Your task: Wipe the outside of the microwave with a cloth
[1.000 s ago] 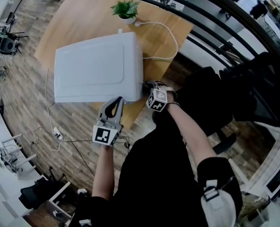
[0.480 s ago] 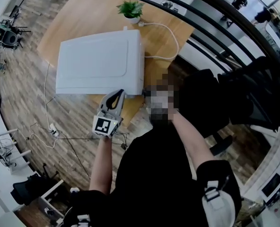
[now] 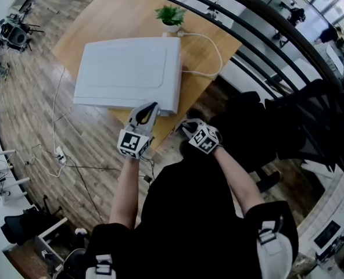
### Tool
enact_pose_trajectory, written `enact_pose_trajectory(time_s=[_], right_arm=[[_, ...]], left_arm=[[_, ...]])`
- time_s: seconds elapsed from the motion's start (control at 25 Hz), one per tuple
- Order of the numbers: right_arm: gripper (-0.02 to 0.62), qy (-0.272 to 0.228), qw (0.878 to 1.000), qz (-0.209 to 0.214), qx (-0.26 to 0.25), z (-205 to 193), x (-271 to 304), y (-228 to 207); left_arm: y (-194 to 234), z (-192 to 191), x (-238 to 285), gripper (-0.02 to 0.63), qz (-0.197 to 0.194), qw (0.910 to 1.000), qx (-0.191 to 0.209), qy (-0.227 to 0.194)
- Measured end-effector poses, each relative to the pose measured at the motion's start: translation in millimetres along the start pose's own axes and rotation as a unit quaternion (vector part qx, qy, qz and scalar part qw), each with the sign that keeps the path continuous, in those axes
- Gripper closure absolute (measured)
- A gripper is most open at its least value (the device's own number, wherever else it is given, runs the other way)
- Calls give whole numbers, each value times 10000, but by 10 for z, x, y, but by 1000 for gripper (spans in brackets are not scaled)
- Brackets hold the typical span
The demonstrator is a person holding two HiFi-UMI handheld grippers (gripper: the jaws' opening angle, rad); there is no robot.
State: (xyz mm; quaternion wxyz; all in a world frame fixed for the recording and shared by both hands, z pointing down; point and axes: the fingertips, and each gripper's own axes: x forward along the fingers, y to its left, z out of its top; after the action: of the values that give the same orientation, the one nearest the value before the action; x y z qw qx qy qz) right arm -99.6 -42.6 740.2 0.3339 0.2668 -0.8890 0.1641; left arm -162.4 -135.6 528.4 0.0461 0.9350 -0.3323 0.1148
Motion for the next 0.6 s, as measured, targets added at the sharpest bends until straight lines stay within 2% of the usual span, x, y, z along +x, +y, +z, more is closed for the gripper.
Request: enact_pose_trajectory(time_s=[0.08, 0.2, 0.44, 0.6], right_arm=[[563, -190, 9996, -120, 176, 109, -171, -38], [563, -504, 9979, -292, 284, 307, -454, -95], [563, -1035, 9927, -608, -76, 758, -1071, -373], [563, -1339, 9881, -734, -168, 975, -1401, -410]], left_arm=[[20, 72, -1, 603, 20, 9997, 2, -225], [28, 78, -46, 603, 46, 9995, 3, -298], [18, 76, -23, 603, 111, 9994, 38, -339], [12, 82, -28, 603, 154, 9993, 41, -338]])
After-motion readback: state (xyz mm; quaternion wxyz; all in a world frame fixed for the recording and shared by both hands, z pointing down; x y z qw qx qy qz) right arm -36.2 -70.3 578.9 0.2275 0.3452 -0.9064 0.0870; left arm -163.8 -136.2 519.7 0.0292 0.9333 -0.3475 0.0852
